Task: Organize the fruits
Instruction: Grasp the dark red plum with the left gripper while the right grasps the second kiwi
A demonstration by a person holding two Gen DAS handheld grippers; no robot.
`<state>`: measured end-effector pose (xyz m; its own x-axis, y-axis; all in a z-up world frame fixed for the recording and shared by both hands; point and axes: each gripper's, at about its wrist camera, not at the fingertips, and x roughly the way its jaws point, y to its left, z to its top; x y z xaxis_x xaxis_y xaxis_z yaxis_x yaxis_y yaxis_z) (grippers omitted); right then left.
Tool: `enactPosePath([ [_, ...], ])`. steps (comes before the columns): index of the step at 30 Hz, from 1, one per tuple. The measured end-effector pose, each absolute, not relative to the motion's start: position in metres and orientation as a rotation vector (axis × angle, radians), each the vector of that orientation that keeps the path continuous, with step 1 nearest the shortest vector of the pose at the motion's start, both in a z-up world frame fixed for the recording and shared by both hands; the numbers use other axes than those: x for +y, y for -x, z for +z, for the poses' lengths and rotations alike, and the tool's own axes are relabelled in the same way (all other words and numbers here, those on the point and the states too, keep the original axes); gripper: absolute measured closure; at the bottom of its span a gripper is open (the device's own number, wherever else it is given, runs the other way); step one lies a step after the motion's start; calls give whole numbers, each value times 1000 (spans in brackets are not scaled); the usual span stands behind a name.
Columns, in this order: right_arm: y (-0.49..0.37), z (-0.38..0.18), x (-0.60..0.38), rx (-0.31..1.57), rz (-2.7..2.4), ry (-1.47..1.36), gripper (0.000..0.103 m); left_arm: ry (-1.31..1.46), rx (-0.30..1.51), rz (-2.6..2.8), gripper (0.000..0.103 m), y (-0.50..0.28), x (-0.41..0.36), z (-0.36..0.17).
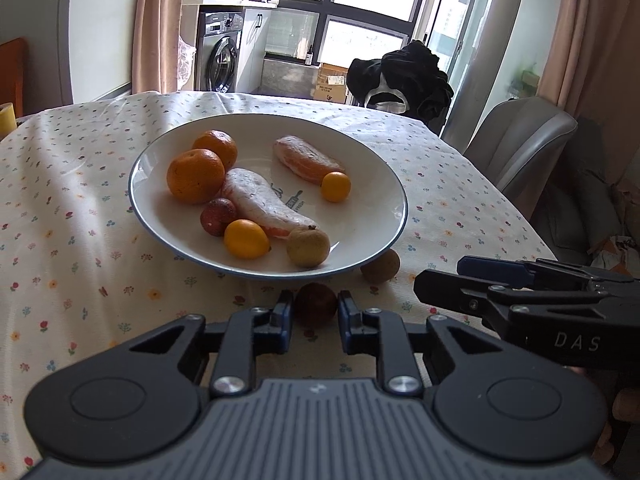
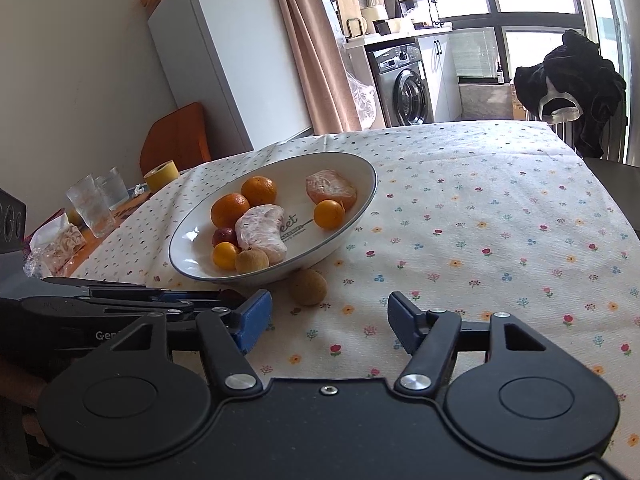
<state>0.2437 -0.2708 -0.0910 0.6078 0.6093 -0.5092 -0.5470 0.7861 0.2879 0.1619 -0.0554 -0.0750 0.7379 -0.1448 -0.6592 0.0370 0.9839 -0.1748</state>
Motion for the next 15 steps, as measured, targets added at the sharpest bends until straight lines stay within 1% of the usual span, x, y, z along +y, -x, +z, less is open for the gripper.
enactPosePath([
  [2,-246,-92,-267,638,661,-103,45,152,734,-103,81,-160,-53,-75],
  [4,-248,-93,-262,650,651,-100,46,150,733,-99,81,-158,-49,-75],
  [7,-252,-94,-255,661,644,-94,50,157,730,-90,81,-155,-41,-75],
  [13,-255,-96,-240,655,651,-72,52,171,718,-69,81,-150,-24,-73],
  [14,-257,-98,-238,658,650,-72,55,170,721,-64,81,-150,-22,-74],
  [15,-258,-99,-236,657,643,-69,56,170,725,-60,81,-151,-20,-75],
])
